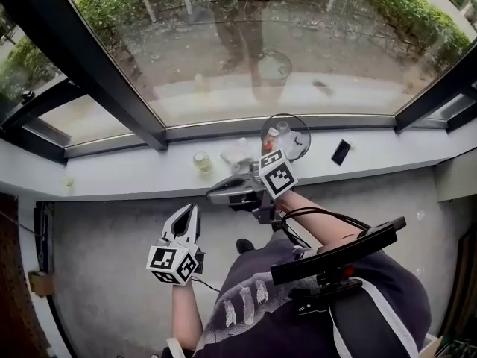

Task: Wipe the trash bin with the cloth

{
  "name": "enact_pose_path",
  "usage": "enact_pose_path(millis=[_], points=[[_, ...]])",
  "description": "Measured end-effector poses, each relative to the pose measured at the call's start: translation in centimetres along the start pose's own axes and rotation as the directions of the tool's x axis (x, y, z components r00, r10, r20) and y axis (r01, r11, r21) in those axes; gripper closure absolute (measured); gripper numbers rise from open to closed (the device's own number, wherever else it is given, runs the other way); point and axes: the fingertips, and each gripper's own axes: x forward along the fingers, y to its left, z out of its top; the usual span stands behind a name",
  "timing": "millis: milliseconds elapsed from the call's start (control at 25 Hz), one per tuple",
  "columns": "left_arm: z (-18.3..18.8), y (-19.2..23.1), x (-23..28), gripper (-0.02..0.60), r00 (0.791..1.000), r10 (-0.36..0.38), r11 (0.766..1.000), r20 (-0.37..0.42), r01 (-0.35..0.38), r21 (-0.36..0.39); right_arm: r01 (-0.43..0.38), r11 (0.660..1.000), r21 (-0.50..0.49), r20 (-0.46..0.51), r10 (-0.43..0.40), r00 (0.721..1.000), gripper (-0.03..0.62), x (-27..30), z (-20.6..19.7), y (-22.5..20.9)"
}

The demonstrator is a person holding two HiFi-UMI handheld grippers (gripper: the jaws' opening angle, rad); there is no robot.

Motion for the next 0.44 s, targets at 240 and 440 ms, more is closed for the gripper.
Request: enact_pose_path(millis=[240, 440], points=[[1.7, -2.7, 0.3, 0.588, 0.998, -0.010, 0.999, 0.058, 0.007, 0.052, -0.029, 0.998, -0.054, -0.011, 0.028, 1.000, 0.594, -1.3, 0.2, 1.5], [1.4, -3.7, 2.1, 0.588, 0.999, 0.038, 0.997, 0.038, -0.040, 0.065, -0.047, 0.996, -0.079, -0.031, 0.044, 0.999, 0.594, -3.9, 0.0, 2.0]])
